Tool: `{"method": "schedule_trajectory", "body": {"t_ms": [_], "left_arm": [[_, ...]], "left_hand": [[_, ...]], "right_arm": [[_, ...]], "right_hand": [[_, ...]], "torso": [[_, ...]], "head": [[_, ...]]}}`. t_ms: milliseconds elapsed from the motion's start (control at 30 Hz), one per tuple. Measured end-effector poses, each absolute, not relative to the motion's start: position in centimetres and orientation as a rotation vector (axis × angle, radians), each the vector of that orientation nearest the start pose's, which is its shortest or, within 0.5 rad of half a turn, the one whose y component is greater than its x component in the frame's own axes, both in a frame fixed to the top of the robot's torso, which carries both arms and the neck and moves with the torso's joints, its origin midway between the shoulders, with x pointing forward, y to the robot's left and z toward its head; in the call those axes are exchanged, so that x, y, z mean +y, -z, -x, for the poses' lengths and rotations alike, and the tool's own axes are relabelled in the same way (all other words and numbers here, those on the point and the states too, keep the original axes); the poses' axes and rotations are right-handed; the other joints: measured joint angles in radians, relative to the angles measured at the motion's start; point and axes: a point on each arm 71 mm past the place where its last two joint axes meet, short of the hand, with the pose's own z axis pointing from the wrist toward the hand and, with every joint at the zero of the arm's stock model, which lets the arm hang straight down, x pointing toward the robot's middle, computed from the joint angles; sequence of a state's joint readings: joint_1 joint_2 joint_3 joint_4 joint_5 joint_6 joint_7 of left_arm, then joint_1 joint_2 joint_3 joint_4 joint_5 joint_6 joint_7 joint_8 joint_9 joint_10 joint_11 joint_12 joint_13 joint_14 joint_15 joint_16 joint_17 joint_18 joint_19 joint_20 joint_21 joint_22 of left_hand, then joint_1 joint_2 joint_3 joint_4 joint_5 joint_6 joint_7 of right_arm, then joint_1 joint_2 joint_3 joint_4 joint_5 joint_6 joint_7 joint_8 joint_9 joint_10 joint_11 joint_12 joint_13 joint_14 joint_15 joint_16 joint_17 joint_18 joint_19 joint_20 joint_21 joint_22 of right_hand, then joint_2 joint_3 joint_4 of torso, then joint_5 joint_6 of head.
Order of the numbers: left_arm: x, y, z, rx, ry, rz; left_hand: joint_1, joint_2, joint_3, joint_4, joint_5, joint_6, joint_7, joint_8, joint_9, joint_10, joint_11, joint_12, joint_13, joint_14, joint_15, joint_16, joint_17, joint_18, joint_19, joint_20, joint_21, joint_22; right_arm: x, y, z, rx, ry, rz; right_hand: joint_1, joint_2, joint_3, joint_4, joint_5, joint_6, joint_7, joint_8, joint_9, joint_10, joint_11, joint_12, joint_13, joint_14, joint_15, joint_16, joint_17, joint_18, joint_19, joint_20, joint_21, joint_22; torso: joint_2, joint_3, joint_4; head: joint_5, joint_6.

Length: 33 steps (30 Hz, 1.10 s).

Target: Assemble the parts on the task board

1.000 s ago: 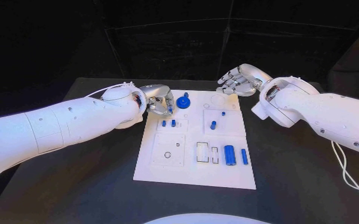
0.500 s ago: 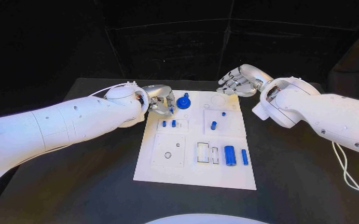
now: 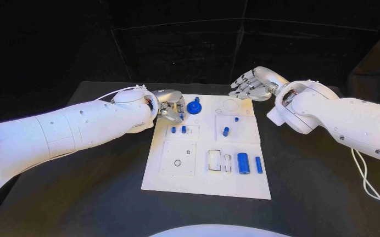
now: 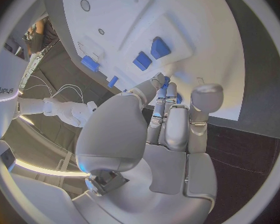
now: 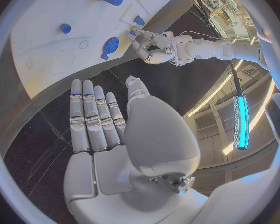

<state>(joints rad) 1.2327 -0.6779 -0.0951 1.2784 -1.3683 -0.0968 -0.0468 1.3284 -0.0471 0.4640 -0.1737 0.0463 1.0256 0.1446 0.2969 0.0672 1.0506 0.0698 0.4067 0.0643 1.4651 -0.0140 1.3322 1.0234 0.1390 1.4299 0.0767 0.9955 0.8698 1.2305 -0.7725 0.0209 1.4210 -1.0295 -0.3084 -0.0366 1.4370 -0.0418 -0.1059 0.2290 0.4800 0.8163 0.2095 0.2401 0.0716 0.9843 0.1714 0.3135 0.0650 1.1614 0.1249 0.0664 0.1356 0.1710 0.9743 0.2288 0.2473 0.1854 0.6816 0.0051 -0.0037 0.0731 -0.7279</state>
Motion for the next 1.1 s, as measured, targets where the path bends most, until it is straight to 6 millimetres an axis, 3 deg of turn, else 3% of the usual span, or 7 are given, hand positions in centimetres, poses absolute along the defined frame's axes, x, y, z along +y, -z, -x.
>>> {"method": "schedule_trajectory", "body": {"t_ms": [433, 633, 733, 1100], "left_arm": [[17.97, 21.64, -52.42, 1.929, 0.612, -0.2], [17.87, 21.73, -52.52, 1.937, 0.607, -0.2], [17.91, 21.87, -52.55, 1.945, 0.6, -0.199], [17.86, 22.12, -52.51, 1.972, 0.591, -0.203]], "left_hand": [[-0.003, 0.003, 0.0, 0.0, 0.0, 0.0, 0.0, -0.003, 0.0, 0.0, 0.0, -0.004, 0.0, 0.0, 0.0, 0.0, -0.007, 0.0, 0.0, 0.0, 0.0, -0.002], [-0.014, -0.007, 0.0, 0.0, 0.0, 0.0, 0.0, -0.018, 0.0, 0.0, 0.0, -0.018, 0.001, 0.0, 0.0, 0.0, -0.012, 0.0, 0.0, 0.0, 0.0, -0.002], [-0.024, -0.008, 0.0, 0.0, 0.0, -0.008, 0.008, -0.03, -0.002, -0.013, 0.013, -0.035, -0.003, 0.0, 0.0, -0.004, -0.017, 0.0, 0.0, 0.0, 0.0, -0.003], [-0.029, -0.013, 0.003, -0.003, 0.0, -0.027, 0.012, -0.051, -0.003, -0.044, 0.024, -0.069, -0.002, 0.001, 0.006, -0.004, -0.025, 0.0, -0.007, 0.007, -0.006, -0.01]], "right_arm": [[-19.71, 15.67, -51.84, 1.673, -0.887, -0.243], [-19.7, 15.67, -51.84, 1.673, -0.887, -0.243], [-19.71, 15.67, -51.84, 1.673, -0.887, -0.243], [-19.73, 15.67, -51.85, 1.673, -0.886, -0.243]], "right_hand": [[0.0, 0.0, 0.0, 0.0, 0.0, 0.0, 0.0, 0.0, 0.0, 0.0, 0.0, 0.0, 0.0, 0.0, 0.0, 0.0, 0.0, 0.0, 0.0, 0.0, 0.0, 0.0], [0.0, 0.0, 0.0, 0.0, 0.0, 0.0, 0.0, 0.0, 0.0, 0.0, 0.0, 0.0, 0.0, 0.0, 0.0, 0.0, 0.0, 0.0, 0.0, 0.0, 0.0, 0.0], [0.0, 0.0, 0.0, 0.0, 0.0, 0.0, 0.0, 0.0, 0.0, 0.0, 0.0, 0.0, 0.0, 0.0, 0.0, 0.0, 0.0, 0.0, 0.0, 0.0, 0.0, 0.0], [0.0, 0.0, 0.0, 0.0, 0.0, 0.0, 0.0, 0.0, 0.0, 0.0, 0.0, 0.0, 0.0, 0.0, 0.0, 0.0, 0.0, 0.0, 0.0, 0.0, 0.0, 0.0]], "torso": [[0.0, 0.0002, 0.0012], [0.0, 0.0001, 0.0001], [0.0, 0.0002, 0.0], [0.0, 0.0001, 0.0002]], "head": [[0.001, -0.001], [0.002, -0.001], [0.001, -0.002], [0.001, -0.003]]}}
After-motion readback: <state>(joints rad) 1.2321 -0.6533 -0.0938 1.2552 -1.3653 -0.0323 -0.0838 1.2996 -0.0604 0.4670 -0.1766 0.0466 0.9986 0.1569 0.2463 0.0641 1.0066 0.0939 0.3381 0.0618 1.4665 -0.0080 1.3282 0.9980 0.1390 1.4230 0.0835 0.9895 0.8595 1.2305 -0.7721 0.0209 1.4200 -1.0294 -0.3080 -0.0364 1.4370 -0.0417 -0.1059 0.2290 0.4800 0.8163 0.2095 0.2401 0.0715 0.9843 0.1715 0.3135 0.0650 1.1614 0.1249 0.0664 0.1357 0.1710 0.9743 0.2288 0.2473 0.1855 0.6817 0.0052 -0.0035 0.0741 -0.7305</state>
